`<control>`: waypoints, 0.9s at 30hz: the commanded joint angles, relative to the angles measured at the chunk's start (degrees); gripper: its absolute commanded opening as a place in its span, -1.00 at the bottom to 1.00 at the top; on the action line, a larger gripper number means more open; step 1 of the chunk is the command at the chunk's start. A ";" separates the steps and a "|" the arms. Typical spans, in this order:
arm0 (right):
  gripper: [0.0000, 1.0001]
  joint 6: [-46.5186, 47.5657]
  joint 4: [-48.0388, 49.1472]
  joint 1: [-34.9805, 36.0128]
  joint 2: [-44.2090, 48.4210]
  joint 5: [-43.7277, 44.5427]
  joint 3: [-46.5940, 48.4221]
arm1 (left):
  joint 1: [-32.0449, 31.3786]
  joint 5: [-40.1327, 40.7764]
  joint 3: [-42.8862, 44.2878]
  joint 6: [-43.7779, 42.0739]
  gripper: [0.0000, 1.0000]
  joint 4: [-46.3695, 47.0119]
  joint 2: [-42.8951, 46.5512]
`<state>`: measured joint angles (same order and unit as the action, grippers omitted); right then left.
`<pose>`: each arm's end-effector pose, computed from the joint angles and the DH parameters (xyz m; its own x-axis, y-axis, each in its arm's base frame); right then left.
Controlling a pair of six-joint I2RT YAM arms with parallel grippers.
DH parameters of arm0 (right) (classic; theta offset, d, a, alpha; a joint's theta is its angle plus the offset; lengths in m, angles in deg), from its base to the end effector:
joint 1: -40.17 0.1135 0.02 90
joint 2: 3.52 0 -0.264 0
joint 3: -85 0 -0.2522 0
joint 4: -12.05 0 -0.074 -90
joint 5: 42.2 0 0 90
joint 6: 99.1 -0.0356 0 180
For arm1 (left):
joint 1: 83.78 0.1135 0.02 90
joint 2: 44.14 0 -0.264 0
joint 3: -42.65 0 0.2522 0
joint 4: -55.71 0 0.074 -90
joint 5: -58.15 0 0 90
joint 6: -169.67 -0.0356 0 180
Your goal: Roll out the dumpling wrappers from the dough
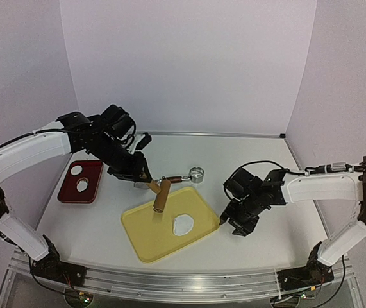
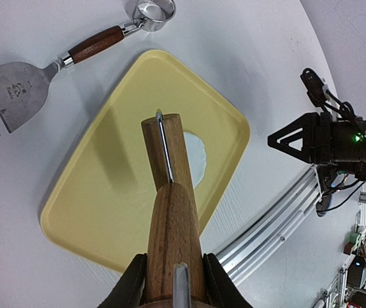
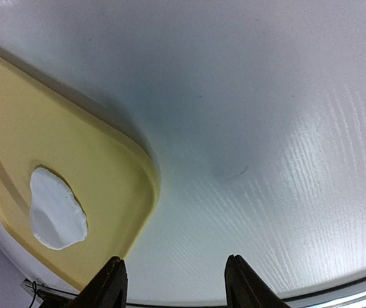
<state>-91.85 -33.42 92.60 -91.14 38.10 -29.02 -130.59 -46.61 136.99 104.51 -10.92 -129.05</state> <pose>0.1696 0.2303 0.1838 -0.8856 0.4525 0.1049 0.4536 0.7936 0.4054 0.2015 -0.2279 0.3266 -0.8579 0.3204 -0.4016 0.4838 0.7667 -0.4219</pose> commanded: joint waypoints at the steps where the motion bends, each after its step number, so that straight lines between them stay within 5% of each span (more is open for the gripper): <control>1: -0.01 -4.48 4.11 1.81 -4.84 2.79 5.09 | 0.14 -2.61 -2.21 -2.06 -1.00 3.82 3.71; 7: -0.29 -7.24 1.12 4.11 -11.42 2.79 9.58 | 0.14 -3.54 -3.55 -3.60 -1.00 4.51 4.88; 13: -0.28 -8.97 -6.81 6.00 -14.54 5.23 15.21 | 0.26 -4.40 -3.67 -5.61 -1.00 4.53 4.50; 27: -0.33 -8.89 -7.03 6.28 -20.81 4.64 18.14 | 0.98 -4.83 -4.73 -8.56 -1.00 4.01 4.41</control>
<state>-100.73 -38.92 98.71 -110.37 40.88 -13.95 -130.16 -50.18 132.27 97.75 -9.87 -126.90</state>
